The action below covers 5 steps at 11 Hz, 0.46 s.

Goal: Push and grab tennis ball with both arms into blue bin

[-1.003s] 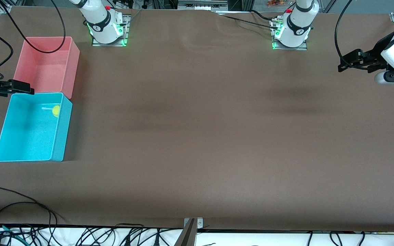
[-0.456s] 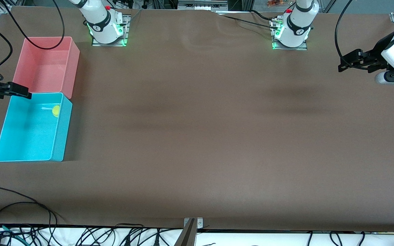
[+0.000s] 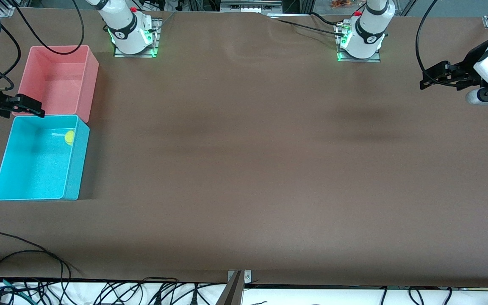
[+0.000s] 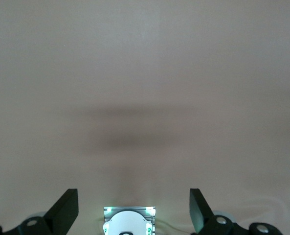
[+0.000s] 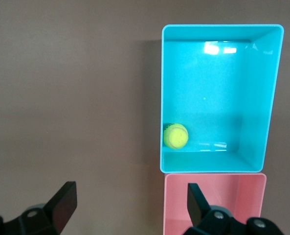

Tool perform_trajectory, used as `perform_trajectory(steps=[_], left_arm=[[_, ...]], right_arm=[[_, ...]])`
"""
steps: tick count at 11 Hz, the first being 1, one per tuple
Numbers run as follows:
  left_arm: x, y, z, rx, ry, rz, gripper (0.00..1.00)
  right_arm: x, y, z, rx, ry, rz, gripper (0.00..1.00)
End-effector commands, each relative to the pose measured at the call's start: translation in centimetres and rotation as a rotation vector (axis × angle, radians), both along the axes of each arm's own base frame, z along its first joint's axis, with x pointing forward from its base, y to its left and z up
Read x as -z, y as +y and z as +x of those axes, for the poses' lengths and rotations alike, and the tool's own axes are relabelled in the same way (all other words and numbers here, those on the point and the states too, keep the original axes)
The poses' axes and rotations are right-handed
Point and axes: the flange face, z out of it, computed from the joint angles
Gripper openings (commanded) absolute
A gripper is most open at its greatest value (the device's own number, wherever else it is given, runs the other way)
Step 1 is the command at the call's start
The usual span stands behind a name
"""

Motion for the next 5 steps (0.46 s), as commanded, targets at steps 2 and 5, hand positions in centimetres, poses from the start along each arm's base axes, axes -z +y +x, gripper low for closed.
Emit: perform_trajectory(steps=[2,5], left_arm=[[-0.8,-0.3,-0.4,-0.006,-0.01,-0.023,1.0],[-0.7,-0.1,-0.3,-0.008,-0.008,-0.023,1.0]], right_arm=[[-2.7,-1.8,-2.3,0.037,-0.045,0.001,1.0],[-3.7,-3.2,-2.3,0.056,-0.065,0.003,1.0]])
